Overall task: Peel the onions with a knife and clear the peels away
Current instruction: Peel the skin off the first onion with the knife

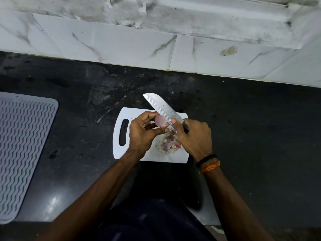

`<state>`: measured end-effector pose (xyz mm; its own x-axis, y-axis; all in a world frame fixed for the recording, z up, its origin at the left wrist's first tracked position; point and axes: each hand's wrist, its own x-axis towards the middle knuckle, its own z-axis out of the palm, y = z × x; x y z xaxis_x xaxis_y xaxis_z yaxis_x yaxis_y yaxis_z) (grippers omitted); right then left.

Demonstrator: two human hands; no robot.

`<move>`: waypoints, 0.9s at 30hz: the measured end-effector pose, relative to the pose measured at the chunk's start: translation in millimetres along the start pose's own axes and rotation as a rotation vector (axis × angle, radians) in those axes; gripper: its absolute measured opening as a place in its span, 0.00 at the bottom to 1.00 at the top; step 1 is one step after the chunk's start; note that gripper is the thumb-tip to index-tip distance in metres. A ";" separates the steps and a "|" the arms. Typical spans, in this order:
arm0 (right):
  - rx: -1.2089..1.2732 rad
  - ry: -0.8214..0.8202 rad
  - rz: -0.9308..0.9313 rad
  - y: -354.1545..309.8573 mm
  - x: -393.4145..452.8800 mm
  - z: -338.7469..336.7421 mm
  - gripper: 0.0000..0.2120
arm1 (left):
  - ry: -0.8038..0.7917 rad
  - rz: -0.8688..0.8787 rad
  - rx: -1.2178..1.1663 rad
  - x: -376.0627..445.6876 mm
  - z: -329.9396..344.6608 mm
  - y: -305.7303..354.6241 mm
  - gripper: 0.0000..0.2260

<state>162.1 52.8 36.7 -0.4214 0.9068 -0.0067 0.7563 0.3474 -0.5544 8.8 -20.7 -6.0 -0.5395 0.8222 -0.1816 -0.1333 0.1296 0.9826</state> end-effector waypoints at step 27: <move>0.138 0.039 0.064 5.5 4.7 3.5 0.29 | -0.056 -0.034 -0.069 -8.6 2.3 6.6 0.23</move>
<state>162.5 58.1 30.7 -0.3528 0.9356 -0.0147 0.7039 0.2551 -0.6629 14.5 -25.7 2.2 -0.4863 0.8482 -0.2099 -0.2088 0.1204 0.9705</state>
